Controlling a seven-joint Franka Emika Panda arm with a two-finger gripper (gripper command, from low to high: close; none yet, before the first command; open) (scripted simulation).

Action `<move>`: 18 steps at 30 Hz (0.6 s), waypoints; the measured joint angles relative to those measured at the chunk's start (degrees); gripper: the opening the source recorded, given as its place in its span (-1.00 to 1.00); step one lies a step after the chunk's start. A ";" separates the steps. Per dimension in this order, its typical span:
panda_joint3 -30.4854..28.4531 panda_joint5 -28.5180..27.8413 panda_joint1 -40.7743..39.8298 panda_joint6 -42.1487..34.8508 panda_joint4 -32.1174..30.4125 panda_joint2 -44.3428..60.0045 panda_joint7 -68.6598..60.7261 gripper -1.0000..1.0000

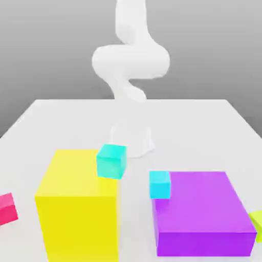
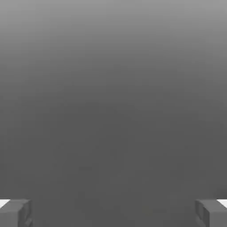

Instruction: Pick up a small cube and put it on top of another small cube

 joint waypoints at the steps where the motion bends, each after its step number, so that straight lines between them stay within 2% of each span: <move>1: 0.15 -0.23 1.18 0.70 -0.02 2.26 -2.14 0.00; 18: 5.83 -2.36 16.67 11.64 -0.42 37.74 -36.86 0.00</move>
